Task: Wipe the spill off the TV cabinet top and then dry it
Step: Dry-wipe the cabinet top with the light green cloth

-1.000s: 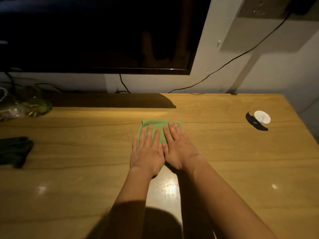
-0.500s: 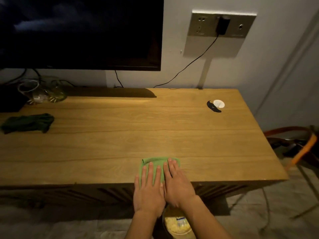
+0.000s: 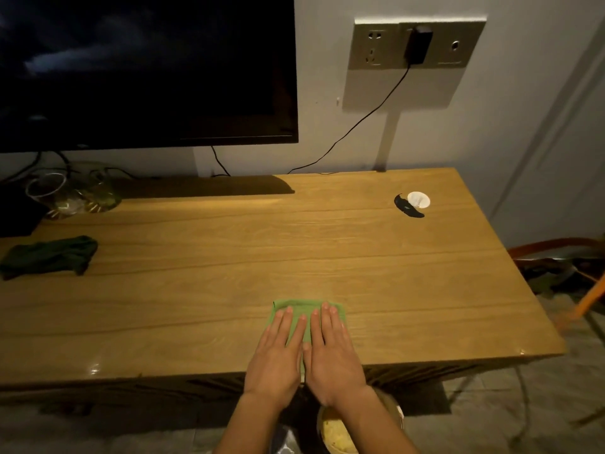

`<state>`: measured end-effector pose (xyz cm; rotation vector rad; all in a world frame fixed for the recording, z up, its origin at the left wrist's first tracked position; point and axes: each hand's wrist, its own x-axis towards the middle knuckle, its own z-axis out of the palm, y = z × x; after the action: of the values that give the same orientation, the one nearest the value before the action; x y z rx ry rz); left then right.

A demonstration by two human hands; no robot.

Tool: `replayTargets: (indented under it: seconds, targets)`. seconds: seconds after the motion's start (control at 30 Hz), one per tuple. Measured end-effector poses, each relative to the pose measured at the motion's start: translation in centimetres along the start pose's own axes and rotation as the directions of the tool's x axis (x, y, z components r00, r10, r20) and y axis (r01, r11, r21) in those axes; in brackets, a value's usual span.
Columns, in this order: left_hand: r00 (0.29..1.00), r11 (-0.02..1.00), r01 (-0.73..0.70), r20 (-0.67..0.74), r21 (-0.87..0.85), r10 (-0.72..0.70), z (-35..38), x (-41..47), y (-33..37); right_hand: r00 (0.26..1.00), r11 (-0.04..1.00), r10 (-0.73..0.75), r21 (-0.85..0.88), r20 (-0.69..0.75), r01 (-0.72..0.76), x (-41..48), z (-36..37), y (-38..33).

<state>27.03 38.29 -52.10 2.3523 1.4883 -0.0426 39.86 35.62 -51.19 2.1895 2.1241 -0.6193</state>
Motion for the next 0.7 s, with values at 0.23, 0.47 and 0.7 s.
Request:
replayTargets:
  seconds: [0.23,0.47,0.7]
  targets:
    - [0.993,1.0,0.025,-0.114,0.0,-0.025,-1.2,10.5,-2.5,0.997,1.0,-0.005,-0.011,-0.071,0.004,10.9,-2.4,1.8]
    - [0.994,1.0,-0.006,-0.113,0.016,0.007,-5.2,25.3,-5.8,0.995,0.998,0.015,-0.064,-0.094,-0.021,25.1,-7.1,3.5]
    - [0.994,0.998,-0.003,-0.109,0.069,0.01,-8.2,35.8,-7.1,0.991,0.997,0.021,-0.071,-0.133,-0.031,35.5,-10.2,5.5]
